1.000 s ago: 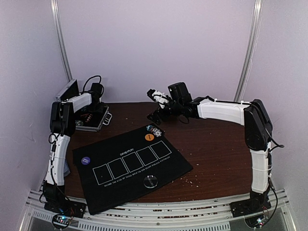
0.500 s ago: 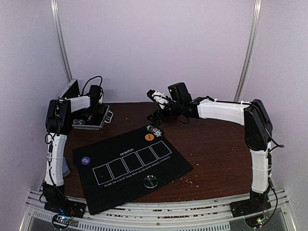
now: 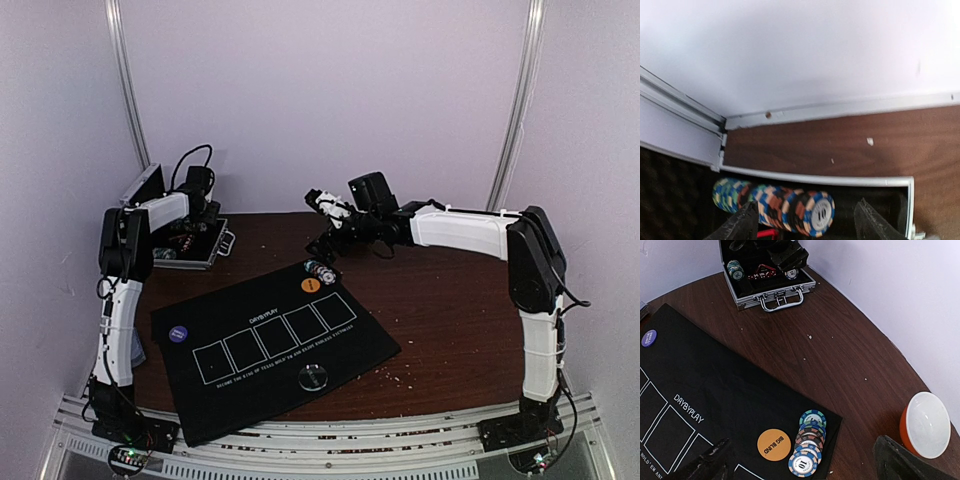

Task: Distribute texas hold em gaming equipment
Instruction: Pick up the pile of poker chips from the chip case.

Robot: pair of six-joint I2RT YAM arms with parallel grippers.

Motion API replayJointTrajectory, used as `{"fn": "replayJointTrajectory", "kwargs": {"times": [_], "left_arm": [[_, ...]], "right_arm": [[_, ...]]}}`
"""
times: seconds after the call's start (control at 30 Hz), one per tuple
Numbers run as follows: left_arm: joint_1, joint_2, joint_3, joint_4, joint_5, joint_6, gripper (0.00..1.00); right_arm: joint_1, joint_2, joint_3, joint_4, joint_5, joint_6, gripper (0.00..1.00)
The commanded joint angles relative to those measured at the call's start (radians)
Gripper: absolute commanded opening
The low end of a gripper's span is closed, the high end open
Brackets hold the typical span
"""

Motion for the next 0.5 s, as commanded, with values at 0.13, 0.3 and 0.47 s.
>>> {"fn": "replayJointTrajectory", "kwargs": {"times": [0.13, 0.3, 0.47], "left_arm": [[0.012, 0.094, 0.09, -0.013, -0.038, -0.029, 0.65], [0.019, 0.113, 0.096, -0.021, -0.052, -0.045, 0.6], [0.022, 0.135, 0.102, -0.028, -0.043, -0.045, 0.58]], "right_arm": [[-0.002, 0.009, 0.037, -0.03, -0.018, 0.008, 0.98], [-0.002, 0.005, 0.034, -0.037, -0.021, 0.008, 0.98], [-0.002, 0.005, 0.034, -0.037, -0.027, 0.013, 0.98]]}}
